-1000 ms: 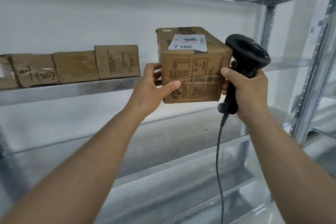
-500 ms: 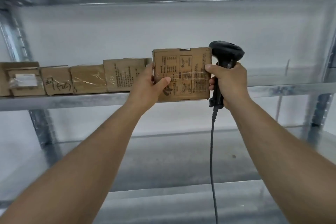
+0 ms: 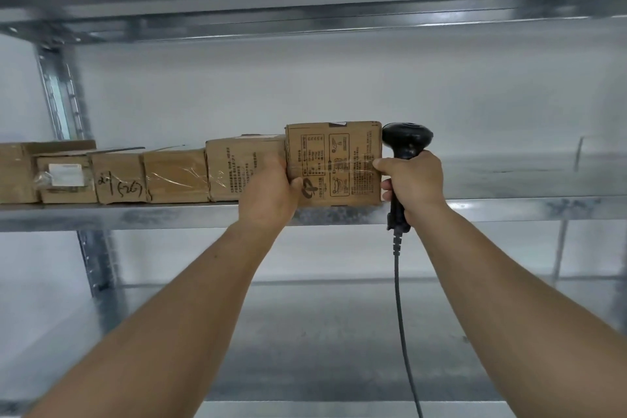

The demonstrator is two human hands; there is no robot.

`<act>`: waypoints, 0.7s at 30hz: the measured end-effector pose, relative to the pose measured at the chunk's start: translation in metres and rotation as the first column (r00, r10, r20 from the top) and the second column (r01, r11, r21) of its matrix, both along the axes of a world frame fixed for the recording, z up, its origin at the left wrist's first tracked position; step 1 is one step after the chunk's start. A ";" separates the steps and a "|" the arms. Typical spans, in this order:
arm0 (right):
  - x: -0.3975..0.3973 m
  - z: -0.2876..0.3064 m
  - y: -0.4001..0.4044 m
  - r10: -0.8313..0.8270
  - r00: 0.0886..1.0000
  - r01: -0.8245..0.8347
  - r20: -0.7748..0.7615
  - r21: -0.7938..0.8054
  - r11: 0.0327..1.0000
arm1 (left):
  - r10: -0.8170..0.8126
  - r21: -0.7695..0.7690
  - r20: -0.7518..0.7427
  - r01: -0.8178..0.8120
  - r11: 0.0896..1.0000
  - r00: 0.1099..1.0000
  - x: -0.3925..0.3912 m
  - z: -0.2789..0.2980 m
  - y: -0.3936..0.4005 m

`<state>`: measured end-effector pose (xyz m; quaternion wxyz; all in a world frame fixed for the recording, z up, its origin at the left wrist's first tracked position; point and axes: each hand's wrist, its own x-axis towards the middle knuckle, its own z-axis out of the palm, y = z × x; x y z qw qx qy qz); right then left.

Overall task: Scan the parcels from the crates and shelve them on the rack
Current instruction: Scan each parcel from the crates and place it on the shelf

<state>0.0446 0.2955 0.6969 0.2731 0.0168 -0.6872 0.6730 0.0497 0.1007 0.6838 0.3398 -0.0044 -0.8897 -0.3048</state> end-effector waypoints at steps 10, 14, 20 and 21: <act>0.006 0.000 -0.001 -0.043 0.999 0.043 0.007 0.046 0.998 | 0.036 -0.006 -0.003 -0.036 0.999 0.999 0.005 0.000 -0.001; 0.036 -0.014 -0.001 -0.039 0.995 0.044 -0.091 0.054 0.998 | 0.002 0.056 -0.034 0.000 0.998 0.999 0.028 -0.011 -0.004; 0.099 -0.053 -0.033 0.165 0.976 -0.156 -0.143 0.070 0.985 | 0.064 0.193 -0.080 -0.048 0.980 0.995 0.095 -0.050 -0.014; 0.107 -0.061 -0.040 0.215 0.967 -0.207 -0.136 0.075 0.976 | 0.090 0.216 -0.070 -0.073 0.974 0.993 0.106 -0.059 -0.018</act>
